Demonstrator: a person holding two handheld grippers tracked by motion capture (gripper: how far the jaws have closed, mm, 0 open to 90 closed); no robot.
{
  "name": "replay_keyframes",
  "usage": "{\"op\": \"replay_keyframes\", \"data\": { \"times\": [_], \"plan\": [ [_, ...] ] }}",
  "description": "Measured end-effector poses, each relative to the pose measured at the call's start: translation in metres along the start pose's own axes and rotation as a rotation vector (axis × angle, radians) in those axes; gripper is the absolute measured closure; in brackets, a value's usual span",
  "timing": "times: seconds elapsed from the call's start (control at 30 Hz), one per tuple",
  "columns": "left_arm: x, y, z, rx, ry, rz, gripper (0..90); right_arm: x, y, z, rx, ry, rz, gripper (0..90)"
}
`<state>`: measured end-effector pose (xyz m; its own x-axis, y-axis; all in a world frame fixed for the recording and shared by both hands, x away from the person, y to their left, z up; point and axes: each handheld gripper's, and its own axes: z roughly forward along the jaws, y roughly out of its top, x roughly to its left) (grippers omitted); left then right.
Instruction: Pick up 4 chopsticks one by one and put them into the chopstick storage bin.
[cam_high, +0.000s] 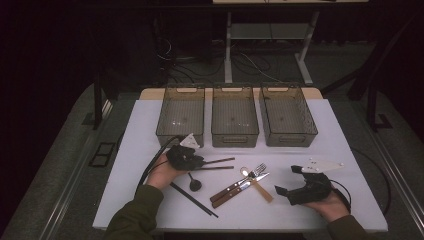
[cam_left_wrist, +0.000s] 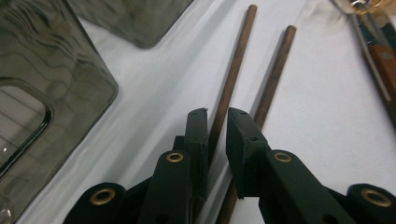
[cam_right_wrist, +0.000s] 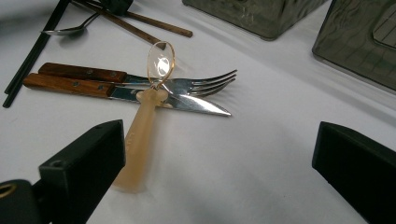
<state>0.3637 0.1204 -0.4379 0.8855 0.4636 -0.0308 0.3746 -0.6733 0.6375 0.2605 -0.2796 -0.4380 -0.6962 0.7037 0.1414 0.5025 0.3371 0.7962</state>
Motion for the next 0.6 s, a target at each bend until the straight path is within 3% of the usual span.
{"op": "replay_keyframes", "data": {
  "times": [0.07,0.13,0.2,0.27,0.3,0.37,0.43,0.5,0.57,0.6],
  "plan": [
    [0.003,-0.001,0.000,0.007,0.002,0.007,79.1,0.000,0.000,0.000,0.000,0.001,0.000,2.3],
    [0.003,-0.003,0.000,0.009,-0.006,-0.012,79.3,0.000,0.000,0.000,0.001,0.001,-0.001,2.3],
    [0.005,-0.004,0.000,0.007,-0.009,0.006,79.4,0.000,0.000,0.000,0.001,0.000,0.001,2.3],
    [0.004,-0.005,0.000,0.003,-0.014,-0.011,79.8,0.000,0.000,0.000,0.002,-0.001,0.001,2.3],
    [0.006,-0.005,-0.001,0.006,-0.015,0.018,80.0,0.000,0.000,0.000,0.003,-0.001,0.001,2.3],
    [0.006,-0.006,0.000,-0.002,-0.023,0.001,80.6,0.000,0.000,0.001,0.003,-0.001,0.001,2.3],
    [0.009,-0.006,0.000,-0.007,-0.033,0.026,81.2,0.000,0.000,0.001,0.003,-0.002,-0.001,2.3],
    [0.010,-0.006,0.001,-0.019,-0.045,0.009,81.8,0.000,0.000,0.001,0.003,-0.002,-0.001,2.3],
    [0.014,-0.006,0.001,-0.017,-0.056,0.029,82.3,0.000,0.000,0.001,0.003,-0.003,-0.001,2.3],
    [0.014,-0.005,0.002,-0.020,-0.059,0.018,82.6,0.000,0.000,0.001,0.004,-0.002,0.000,2.3]
  ]
}}
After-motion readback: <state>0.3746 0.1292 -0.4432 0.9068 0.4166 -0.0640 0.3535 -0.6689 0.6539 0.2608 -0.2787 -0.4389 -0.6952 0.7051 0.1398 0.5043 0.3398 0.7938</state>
